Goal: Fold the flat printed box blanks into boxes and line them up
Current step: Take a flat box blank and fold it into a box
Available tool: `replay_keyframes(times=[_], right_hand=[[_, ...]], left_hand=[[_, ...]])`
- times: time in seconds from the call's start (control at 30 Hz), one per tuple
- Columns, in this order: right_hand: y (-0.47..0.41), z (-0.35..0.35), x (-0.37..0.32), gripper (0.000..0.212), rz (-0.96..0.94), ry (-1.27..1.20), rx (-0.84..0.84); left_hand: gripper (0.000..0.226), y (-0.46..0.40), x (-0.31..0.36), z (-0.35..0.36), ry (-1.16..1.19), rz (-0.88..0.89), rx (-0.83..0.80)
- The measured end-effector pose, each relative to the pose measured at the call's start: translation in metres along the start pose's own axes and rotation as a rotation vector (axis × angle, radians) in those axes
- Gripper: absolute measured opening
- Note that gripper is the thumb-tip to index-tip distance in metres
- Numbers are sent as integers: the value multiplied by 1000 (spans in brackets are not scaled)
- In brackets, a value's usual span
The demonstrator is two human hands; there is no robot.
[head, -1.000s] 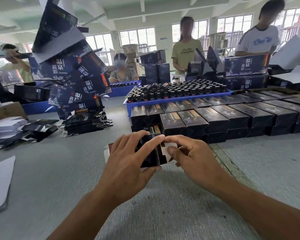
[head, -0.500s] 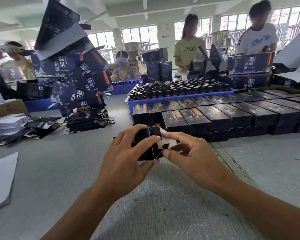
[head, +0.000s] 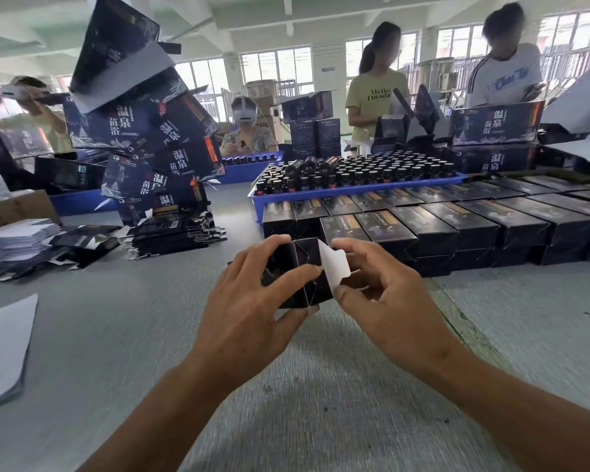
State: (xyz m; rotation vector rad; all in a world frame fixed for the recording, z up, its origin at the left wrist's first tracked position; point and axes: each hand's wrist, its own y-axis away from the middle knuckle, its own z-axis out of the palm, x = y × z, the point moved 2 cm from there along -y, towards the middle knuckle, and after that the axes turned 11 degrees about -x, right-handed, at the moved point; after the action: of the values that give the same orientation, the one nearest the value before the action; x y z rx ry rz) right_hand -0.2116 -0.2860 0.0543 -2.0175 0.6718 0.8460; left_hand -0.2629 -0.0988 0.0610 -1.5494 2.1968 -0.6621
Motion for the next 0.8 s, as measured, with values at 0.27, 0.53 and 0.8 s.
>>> replay_keyframes(times=[0.27, 0.53, 0.8], right_hand=[[0, 1, -3, 32, 23, -24, 6], [-5, -1, 0, 16, 121, -220, -41], [-5, -2, -1, 12, 104, -264, 5]], left_hand=[[73, 2, 5, -1, 44, 33, 36], [100, 2, 10, 0, 99, -20, 31], [95, 1, 12, 2, 58, 11, 40]])
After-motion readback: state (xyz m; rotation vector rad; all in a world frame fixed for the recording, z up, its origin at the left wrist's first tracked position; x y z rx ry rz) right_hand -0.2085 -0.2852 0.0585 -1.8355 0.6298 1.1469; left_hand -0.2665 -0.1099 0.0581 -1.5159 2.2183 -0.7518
